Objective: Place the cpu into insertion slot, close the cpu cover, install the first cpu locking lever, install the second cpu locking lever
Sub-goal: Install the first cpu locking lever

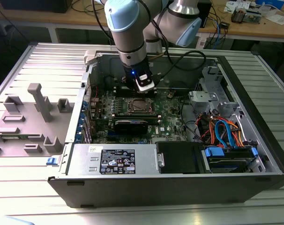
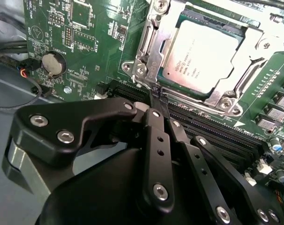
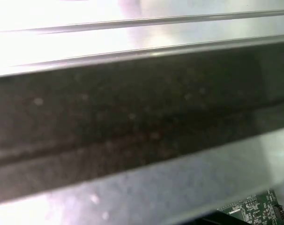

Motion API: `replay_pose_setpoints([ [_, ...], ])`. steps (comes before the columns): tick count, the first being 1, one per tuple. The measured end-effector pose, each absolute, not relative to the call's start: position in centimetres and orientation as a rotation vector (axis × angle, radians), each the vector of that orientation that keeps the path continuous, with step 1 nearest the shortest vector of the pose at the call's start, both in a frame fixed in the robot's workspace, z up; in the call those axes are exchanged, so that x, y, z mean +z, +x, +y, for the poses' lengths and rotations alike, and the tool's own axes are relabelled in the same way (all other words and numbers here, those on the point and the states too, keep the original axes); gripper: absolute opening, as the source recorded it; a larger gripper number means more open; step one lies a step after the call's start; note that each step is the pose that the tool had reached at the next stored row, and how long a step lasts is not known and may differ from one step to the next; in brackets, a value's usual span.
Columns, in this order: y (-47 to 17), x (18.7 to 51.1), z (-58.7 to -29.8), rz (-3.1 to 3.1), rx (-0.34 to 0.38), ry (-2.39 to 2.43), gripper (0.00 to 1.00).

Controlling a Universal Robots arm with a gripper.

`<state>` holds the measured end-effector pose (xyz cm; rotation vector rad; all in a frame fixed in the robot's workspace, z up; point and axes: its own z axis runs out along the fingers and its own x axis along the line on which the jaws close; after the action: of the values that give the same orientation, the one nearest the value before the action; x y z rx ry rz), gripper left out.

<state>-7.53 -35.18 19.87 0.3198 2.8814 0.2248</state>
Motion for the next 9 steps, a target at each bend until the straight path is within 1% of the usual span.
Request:
replay_pose_setpoints([
  [9, -7.53, 20.01, -35.84, 2.881, 0.236, 0.321, 0.11],
])
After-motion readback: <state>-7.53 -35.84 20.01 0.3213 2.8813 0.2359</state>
